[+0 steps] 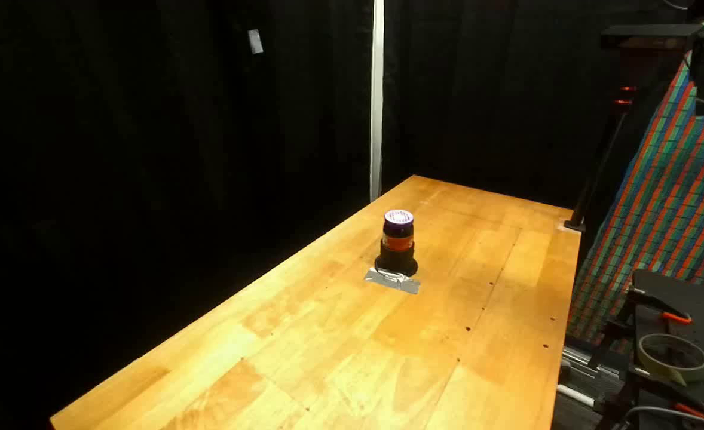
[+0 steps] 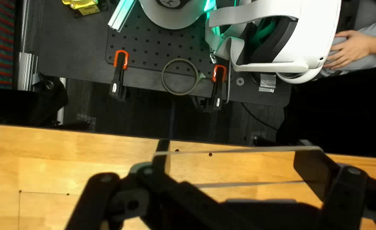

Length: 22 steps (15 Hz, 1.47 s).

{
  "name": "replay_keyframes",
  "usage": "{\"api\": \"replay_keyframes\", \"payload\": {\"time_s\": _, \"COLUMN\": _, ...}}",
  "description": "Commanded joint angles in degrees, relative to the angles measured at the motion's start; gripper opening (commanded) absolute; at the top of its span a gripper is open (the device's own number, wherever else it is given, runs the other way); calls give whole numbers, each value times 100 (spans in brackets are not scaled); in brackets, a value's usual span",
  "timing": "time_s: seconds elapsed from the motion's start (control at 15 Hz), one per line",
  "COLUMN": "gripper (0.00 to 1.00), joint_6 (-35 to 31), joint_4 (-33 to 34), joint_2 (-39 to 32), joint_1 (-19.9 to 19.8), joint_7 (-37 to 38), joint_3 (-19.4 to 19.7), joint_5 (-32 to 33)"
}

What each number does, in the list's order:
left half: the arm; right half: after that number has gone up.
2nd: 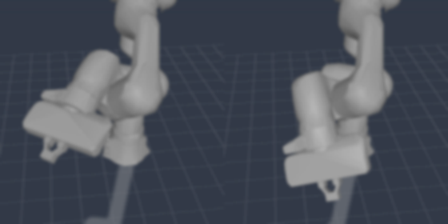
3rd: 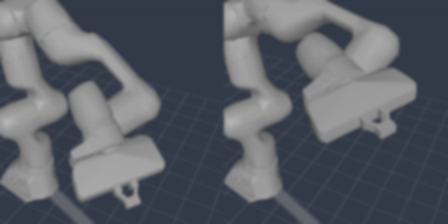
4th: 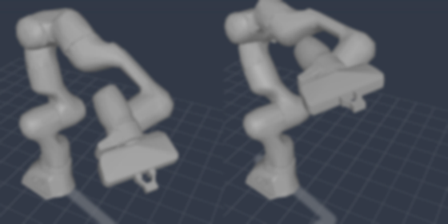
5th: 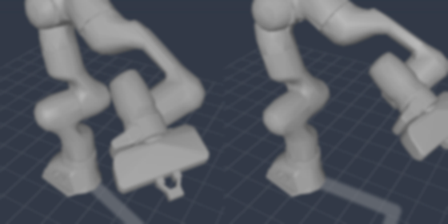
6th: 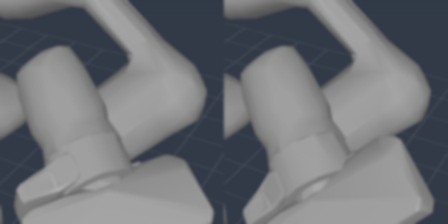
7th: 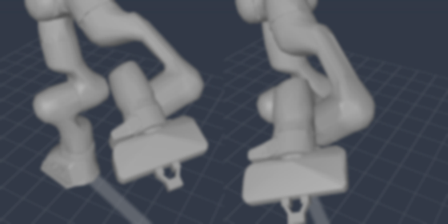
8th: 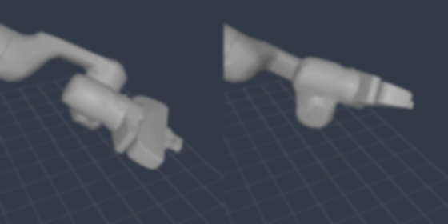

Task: Put the rubber band on the cup

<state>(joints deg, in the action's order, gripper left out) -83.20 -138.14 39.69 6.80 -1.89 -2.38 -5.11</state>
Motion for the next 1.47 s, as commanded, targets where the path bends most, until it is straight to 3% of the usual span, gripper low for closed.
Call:
{"api": "replay_keyframes", "payload": {"time_s": 0.0, "gripper": 100, "joint_6": 9, "joint_4": 21, "joint_2": 0, "joint_1": -69, "joint_7": -33, "joint_3": -52, "joint_5": -24}}
{"api": "replay_keyframes", "payload": {"time_s": 0.4, "gripper": 100, "joint_6": -175, "joint_4": 119, "joint_2": -99, "joint_1": -105, "joint_7": 130, "joint_3": -104, "joint_5": -80}}
{"api": "replay_keyframes", "payload": {"time_s": 1.0, "gripper": 100, "joint_6": -2763, "joint_4": 1782, "joint_2": -3061, "joint_1": -210, "joint_7": 954, "joint_3": -557, "joint_5": 395}}
{"api": "replay_keyframes", "payload": {"time_s": 1.4, "gripper": 100, "joint_6": -4342, "joint_4": 2776, "joint_2": -4840, "joint_1": -100, "joint_7": 1461, "joint_3": -431, "joint_5": 1161}}
